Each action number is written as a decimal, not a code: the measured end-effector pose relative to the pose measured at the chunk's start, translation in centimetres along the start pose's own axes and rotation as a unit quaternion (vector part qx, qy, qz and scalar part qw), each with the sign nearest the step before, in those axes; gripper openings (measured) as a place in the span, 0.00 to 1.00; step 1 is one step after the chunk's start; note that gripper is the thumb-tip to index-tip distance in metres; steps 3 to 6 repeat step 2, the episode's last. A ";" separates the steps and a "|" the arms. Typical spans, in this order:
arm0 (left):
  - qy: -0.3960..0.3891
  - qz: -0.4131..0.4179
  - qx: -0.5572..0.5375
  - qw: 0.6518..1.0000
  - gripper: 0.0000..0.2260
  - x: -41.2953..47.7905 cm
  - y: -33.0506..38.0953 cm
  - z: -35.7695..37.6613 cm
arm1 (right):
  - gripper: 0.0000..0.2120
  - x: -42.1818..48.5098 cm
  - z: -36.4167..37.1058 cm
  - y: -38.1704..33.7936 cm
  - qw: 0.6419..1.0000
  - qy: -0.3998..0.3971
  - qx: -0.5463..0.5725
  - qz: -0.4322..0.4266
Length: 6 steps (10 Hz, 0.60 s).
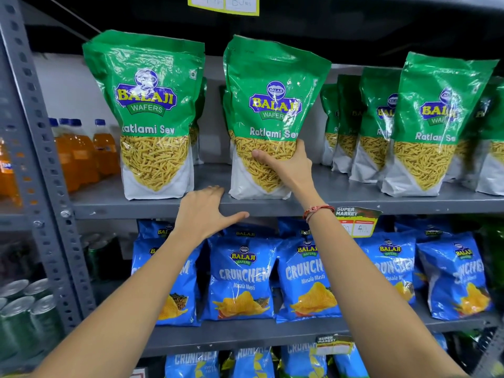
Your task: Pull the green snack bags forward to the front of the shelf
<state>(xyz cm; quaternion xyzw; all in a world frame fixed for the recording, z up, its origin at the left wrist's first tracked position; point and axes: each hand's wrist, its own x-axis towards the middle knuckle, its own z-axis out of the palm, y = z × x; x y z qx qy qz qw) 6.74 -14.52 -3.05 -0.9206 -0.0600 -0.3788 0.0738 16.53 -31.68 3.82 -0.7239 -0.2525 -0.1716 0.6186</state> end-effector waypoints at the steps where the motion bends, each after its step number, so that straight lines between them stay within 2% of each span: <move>1: -0.010 -0.007 0.004 1.000 0.39 0.0 -0.1 -0.3 | 0.48 -0.2 0.0 -0.4 1.000 -0.005 -0.006 0.007; 6: -0.020 -0.009 0.002 1.000 0.40 0.1 0.1 -0.2 | 0.50 -0.5 -0.2 -0.4 1.000 0.004 -0.001 -0.006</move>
